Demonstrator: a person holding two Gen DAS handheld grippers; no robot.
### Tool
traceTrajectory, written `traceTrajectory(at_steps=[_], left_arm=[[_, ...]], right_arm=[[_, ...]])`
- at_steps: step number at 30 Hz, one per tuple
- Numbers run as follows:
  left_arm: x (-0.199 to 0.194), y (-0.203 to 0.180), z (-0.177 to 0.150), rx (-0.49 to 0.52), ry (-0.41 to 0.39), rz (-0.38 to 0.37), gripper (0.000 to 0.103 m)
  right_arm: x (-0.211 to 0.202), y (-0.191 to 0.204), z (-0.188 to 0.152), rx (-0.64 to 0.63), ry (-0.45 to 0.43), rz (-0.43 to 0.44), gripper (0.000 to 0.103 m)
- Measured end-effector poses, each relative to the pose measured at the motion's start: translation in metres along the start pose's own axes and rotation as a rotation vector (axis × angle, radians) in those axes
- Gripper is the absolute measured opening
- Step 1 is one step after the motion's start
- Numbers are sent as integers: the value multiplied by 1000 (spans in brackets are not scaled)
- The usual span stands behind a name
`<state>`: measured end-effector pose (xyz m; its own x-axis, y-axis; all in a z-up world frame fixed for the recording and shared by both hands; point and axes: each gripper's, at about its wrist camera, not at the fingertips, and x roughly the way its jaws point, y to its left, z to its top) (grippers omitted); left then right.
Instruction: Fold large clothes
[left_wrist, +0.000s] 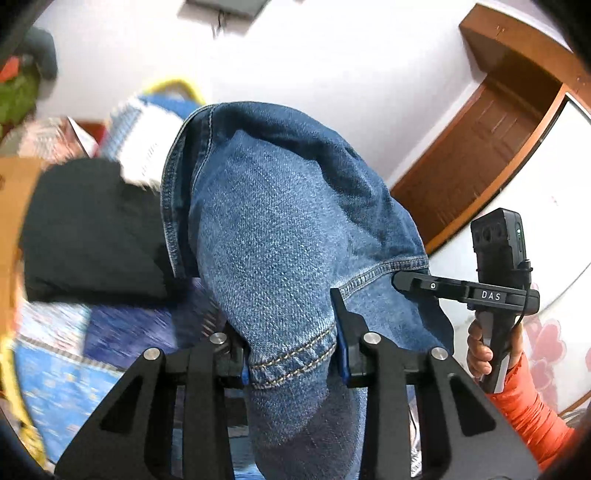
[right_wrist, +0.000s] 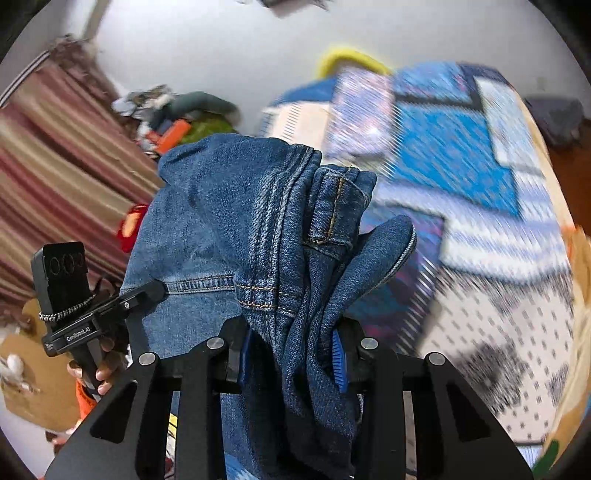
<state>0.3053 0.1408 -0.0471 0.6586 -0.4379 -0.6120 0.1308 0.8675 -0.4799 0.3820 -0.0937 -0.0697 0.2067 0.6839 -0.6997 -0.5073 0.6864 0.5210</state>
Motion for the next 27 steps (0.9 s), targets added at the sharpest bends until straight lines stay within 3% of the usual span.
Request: traceTrajectory(at_steps=[7,14,19,23,25,27], left_arm=[[-59,47,59,35,-132,91,33],[-55,114,93,-3,-162,148,33],[0,201,97,-128,-88,237,35],[65,273,83,-265,66,326,38],[76,288,77,-287,70,334,41],[73,284,77,-245,47,335,42]], right_arm=[[39,70,47,-144,-47,53,30],[113,95,91,-185,-51,90,30],[193,82,110,-148,-6,75,30],[279,53,104,-111,94,-15,31],[316,39,93,-140,131,-116,38],[328,25,87,-139,117,-115,42]])
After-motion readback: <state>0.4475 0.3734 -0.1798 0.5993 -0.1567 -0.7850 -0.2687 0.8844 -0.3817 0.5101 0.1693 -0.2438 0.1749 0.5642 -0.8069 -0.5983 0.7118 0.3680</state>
